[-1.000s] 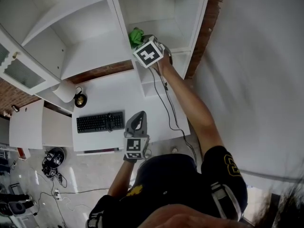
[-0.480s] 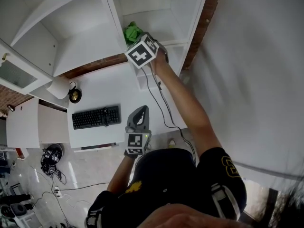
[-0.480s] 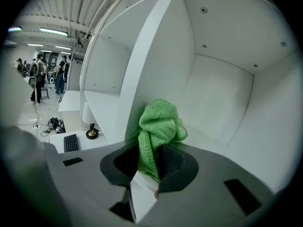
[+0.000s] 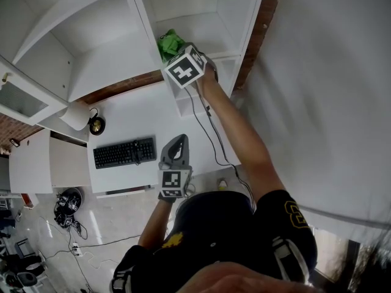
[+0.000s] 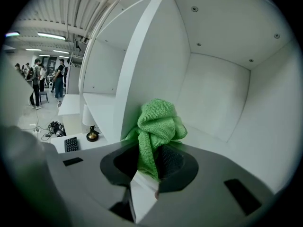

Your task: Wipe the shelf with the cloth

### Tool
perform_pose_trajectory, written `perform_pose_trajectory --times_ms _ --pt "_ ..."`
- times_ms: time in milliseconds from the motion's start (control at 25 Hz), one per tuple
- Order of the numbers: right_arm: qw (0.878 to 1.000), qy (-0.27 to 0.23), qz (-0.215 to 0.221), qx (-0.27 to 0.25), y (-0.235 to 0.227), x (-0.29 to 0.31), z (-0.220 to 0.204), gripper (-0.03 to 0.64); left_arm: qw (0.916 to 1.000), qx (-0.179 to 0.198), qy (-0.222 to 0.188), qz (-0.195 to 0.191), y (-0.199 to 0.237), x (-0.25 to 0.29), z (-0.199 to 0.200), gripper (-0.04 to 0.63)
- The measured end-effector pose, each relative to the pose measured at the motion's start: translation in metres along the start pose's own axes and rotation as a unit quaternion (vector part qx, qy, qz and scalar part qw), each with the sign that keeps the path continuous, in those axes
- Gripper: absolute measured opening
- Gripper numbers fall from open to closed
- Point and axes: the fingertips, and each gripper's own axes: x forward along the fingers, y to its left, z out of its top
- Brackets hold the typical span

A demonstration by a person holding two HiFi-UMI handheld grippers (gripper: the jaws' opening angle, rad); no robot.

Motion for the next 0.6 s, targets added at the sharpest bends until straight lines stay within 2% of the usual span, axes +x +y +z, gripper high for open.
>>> perform_pose_trajectory --times_ms 600 --pt "1.0 0.007 -0.01 0.01 -0.021 -0.009 -0.013 0.083 0.9999 0.005 0.002 -0.01 -0.008 0.002 0.0 0.018"
